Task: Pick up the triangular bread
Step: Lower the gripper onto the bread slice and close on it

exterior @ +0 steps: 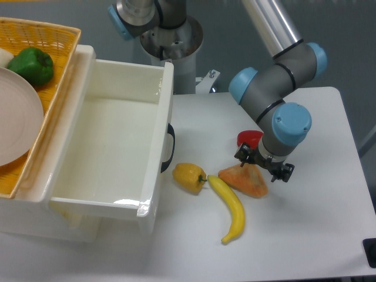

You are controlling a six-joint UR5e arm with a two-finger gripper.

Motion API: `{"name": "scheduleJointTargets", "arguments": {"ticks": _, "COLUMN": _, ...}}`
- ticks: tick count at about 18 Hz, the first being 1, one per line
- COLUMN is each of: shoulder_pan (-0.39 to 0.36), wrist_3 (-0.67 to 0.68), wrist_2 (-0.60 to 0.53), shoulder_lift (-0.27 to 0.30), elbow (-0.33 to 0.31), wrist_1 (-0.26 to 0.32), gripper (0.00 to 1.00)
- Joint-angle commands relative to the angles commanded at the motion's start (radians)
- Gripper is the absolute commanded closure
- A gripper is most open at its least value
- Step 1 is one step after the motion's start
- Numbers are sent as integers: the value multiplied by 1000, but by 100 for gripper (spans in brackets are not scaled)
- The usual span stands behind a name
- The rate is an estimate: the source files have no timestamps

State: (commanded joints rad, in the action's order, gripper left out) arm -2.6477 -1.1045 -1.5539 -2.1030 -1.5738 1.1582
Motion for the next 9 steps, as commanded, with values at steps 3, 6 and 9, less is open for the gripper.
{"name": "scheduleJointTargets", "arguments": {"ticks": 3, "shoulder_pan": 5, "wrist_3": 0, "wrist_2": 0, "shoulder_lift": -6, "elbow": -3, "wrist_1": 0, "gripper": 0}}
{"name": "scheduleJointTargets", "arguments": {"ticks": 6, "shoulder_pan": 5, "wrist_3": 0, "wrist_2": -2, "shoulder_lift": -9, "elbow": -8, "wrist_1": -2, "gripper": 0}}
{"name": "scheduleJointTargets", "arguments": {"ticks": 9, "shoulder_pan": 5, "wrist_3": -3, "wrist_2": -2, "shoulder_lift": -11, "elbow": -12, "wrist_1": -2, "gripper": 0}}
